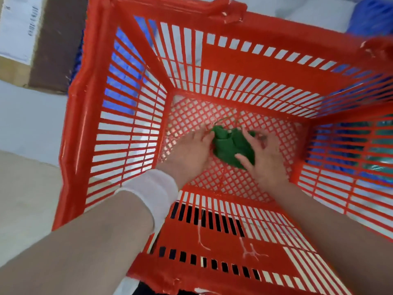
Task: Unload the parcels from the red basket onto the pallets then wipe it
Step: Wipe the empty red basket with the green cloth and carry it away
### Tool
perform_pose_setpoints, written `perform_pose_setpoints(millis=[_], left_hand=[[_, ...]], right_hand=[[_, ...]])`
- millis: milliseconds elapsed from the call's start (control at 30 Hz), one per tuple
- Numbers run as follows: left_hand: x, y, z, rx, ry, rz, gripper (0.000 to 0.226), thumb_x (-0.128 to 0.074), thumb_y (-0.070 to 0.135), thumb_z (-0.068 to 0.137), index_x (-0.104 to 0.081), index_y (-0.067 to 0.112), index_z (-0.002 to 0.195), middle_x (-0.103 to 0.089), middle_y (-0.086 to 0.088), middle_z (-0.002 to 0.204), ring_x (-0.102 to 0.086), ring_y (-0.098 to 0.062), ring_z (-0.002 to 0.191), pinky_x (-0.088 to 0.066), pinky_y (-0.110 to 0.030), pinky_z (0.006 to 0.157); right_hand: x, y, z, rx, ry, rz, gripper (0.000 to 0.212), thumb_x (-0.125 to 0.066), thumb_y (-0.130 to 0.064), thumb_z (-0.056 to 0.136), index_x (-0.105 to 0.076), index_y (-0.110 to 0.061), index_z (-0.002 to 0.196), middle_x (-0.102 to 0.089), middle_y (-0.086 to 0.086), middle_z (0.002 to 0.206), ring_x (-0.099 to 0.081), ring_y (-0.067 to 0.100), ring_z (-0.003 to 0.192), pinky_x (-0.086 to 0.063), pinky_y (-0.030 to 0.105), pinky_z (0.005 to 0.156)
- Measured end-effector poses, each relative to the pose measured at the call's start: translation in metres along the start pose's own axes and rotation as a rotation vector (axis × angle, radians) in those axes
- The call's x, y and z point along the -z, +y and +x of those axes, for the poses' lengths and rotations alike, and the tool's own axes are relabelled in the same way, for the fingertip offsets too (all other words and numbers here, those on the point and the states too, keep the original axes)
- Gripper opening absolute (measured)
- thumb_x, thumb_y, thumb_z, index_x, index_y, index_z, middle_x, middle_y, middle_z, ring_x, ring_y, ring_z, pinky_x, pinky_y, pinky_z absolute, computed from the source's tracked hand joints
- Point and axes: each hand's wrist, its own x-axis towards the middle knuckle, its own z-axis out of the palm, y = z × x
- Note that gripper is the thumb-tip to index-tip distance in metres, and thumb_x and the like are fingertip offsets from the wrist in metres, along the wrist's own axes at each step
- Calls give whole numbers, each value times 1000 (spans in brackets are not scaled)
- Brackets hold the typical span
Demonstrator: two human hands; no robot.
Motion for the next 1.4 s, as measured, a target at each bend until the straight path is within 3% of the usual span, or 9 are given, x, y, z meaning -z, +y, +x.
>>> perform_pose_setpoints(millis=[100,300,467,533,700,867,1133,1267,1400], left_hand=[[-5,-2,17,13,142,-204,71,-64,41,80,-33,14,139,-43,-8,135,-40,-26,125,-35,-38,103],[-13,6,35,5,109,-359,83,-74,39,72,-32,12,138,-43,-9,131,-40,-24,123,-35,-36,106],[-5,-5,19,66,87,-668,86,-76,37,70,-29,16,140,-39,-5,138,-38,-19,128,-34,-37,109],[-3,-9,11,59,170,-560,88,-70,44,73,-22,21,143,-29,-4,146,-28,-20,135,-25,-37,111],[-17,-15,10,13,101,-28,114,-62,52,77,26,18,141,28,-13,151,25,-29,138,13,-38,105],[-31,-21,30,59,-33,350,123,-59,55,78,37,3,133,45,-20,138,39,-33,129,14,-49,110],[-33,-21,31,65,-63,394,126,-65,52,75,35,3,134,38,-19,144,33,-32,133,2,-52,115],[-37,-20,34,96,-48,436,119,-63,43,81,35,3,133,37,-19,145,31,-33,134,4,-51,115],[-41,-22,36,109,-20,469,121,-63,44,80,38,2,130,36,-19,146,30,-32,135,0,-51,115]], right_hand=[[8,-5,3,-305,23,23,59,-55,-52,82,-52,-6,119,-45,19,119,-42,35,115,-40,44,96],[15,-33,-2,-457,-99,439,20,-64,-20,84,-46,-12,88,-48,2,85,-49,20,81,-33,27,61],[32,-67,-19,-656,-52,1062,23,-55,-7,89,-38,-21,81,-55,4,95,-58,16,85,-52,18,59],[37,-62,-22,-646,-7,946,19,-55,-12,89,-39,-22,90,-55,3,103,-59,20,93,-51,22,64],[29,-17,-25,-223,-67,31,70,-51,-44,86,-26,-10,142,-20,18,151,-20,34,139,-27,49,110],[-8,5,2,597,-296,-431,67,-29,-56,91,-10,-20,145,-7,9,153,-3,32,142,-7,52,113],[-15,23,0,1314,-435,-478,78,-63,-6,77,-28,-26,143,-10,2,154,-5,25,142,-9,47,112],[-15,2,9,1341,-366,-467,71,-62,-8,78,-34,-21,141,-18,3,153,-14,24,141,-14,44,113],[-24,-11,-5,1292,-399,-406,48,-67,-19,78,-57,-21,125,-56,-5,132,-53,15,120,-45,28,99]])
